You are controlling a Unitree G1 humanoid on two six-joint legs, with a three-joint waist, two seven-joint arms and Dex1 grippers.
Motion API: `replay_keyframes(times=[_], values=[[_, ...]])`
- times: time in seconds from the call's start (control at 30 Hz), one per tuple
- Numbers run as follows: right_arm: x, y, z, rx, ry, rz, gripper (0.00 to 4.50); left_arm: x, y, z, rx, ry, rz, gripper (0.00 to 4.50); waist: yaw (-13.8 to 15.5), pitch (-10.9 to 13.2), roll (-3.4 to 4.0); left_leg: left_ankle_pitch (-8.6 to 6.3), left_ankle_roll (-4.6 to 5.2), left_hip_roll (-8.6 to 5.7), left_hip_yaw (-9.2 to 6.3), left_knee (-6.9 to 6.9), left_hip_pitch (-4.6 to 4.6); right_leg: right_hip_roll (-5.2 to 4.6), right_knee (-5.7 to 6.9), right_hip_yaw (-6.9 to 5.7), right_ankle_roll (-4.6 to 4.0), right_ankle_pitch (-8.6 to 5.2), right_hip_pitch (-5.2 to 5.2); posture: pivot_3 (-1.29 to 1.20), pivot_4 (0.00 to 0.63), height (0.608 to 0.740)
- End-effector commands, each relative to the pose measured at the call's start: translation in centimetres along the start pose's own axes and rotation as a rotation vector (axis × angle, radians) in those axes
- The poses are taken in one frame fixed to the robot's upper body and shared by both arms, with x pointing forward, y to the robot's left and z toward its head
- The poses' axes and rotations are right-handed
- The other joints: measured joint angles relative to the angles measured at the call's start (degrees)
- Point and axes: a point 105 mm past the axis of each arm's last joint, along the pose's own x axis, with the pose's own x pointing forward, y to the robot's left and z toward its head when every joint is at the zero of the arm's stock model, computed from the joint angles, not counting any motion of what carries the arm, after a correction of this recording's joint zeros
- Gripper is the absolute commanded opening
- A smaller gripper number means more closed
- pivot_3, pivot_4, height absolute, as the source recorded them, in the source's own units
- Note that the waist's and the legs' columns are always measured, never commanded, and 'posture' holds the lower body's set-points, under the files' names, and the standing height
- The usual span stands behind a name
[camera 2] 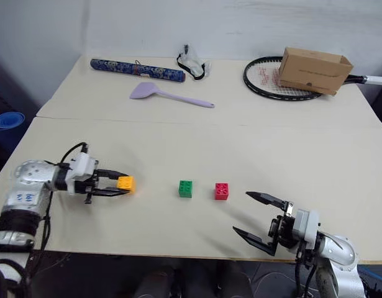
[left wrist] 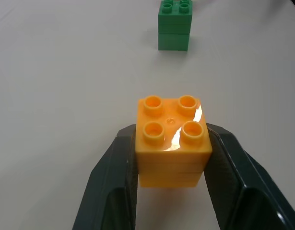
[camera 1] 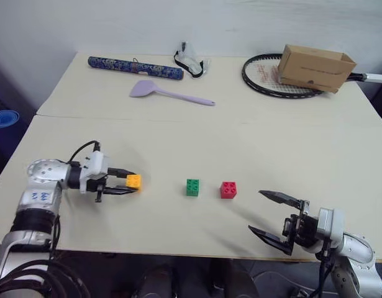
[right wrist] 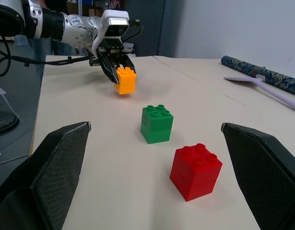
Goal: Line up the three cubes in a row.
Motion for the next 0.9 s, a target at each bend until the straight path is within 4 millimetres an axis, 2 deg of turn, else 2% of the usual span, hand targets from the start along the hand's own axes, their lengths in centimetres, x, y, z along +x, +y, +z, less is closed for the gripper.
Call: replay_keyframes(times=[0.03, 0.2, 0.37, 0.47, 0.53, 0.63, 0.7, 0.83, 0.9], values=[[-0.2, -0.2, 1.3, -0.02, 0.006, -0.012, 4.5, 0.7, -0.9, 0.3, 0.025, -0.026, -0.126, 1.5, 0.06, 0.0, 0.0, -0.01, 0.01, 0.0, 0.0, 0.0, 0.0, 0.0, -0.01, 0.0, 0.0, 0.0, 0.0, 0.0, 0.15, 0.74], [0.2, -0.1, 2.2, -0.023, 0.012, -0.02, 4.5, 2.0, -1.3, 0.2, 0.026, -0.037, -0.171, 1.5, 0.03, 0.0, 0.0, 0.0, 0.01, 0.02, 0.0, 0.01, 0.01, 0.04, 0.0, -0.01, 0.0, 0.0, 0.0, 0.0, 0.15, 0.74], [0.7, -0.2, 2.7, -0.026, 0.009, -0.026, 4.5, 2.5, -0.2, 0.0, 0.003, -0.04, -0.12, 1.5, 0.11, 0.0, -0.01, 0.0, 0.03, 0.01, 0.0, 0.06, 0.0, 0.03, 0.03, 0.0, 0.0, 0.0, 0.01, 0.0, 0.15, 0.74], [0.9, -0.2, 2.9, -0.026, 0.006, -0.025, 4.5, 2.4, -0.3, -0.4, -0.008, -0.021, -0.133, 1.5, 0.11, -0.01, -0.02, 0.0, 0.03, 0.01, -0.01, 0.06, -0.01, 0.04, 0.01, -0.01, 0.01, 0.0, 0.01, 0.0, 0.15, 0.74], [1.0, -0.3, 2.9, -0.024, 0.005, -0.025, 4.5, 2.2, -0.5, -0.6, -0.023, -0.009, -0.137, 2.22, 0.11, -0.01, -0.02, 0.0, 0.03, 0.01, -0.01, 0.06, 0.0, 0.03, 0.01, -0.01, 0.01, 0.0, 0.02, 0.0, 0.15, 0.74], [1.0, -0.4, 2.8, -0.024, 0.008, -0.017, 4.5, 1.6, 0.5, -0.4, -0.013, -0.033, -0.033, 3.08, 0.1, 0.0, -0.02, 0.01, 0.04, 0.01, -0.01, 0.06, 0.0, 0.04, 0.02, -0.02, 0.01, 0.01, 0.01, 0.0, 0.15, 0.74], [0.9, -0.6, 2.8, -0.026, 0.01, -0.005, 4.5, 0.2, 1.0, -0.1, -0.02, -0.041, 0.043, 3.69, 0.0, 0.0, -0.02, 0.01, 0.04, 0.01, -0.01, 0.06, -0.01, 0.05, 0.01, -0.02, 0.01, 0.01, 0.01, 0.0, 0.15, 0.74], [0.3, -1.2, 3.1, -0.046, 0.041, 0.038, 4.5, -3.1, -0.1, 0.0, -0.06, -0.027, 0.123, 3.69, -1.17, 0.0, -0.01, 0.0, 0.02, 0.09, -0.02, 0.05, -0.02, 0.07, -0.01, -0.02, 0.01, 0.0, -0.01, 0.0, 0.15, 0.74], [-0.3, -1.7, 3.5, -0.073, 0.1, 0.09, 4.5, -5.4, -1.5, 0.3, -0.117, -0.012, 0.174, 3.69, -1.53, 0.01, 0.0, -0.01, 0.01, 0.1, -0.04, 0.05, -0.01, 0.05, -0.02, -0.01, 0.01, 0.0, 0.0, 0.0, 0.15, 0.74]])
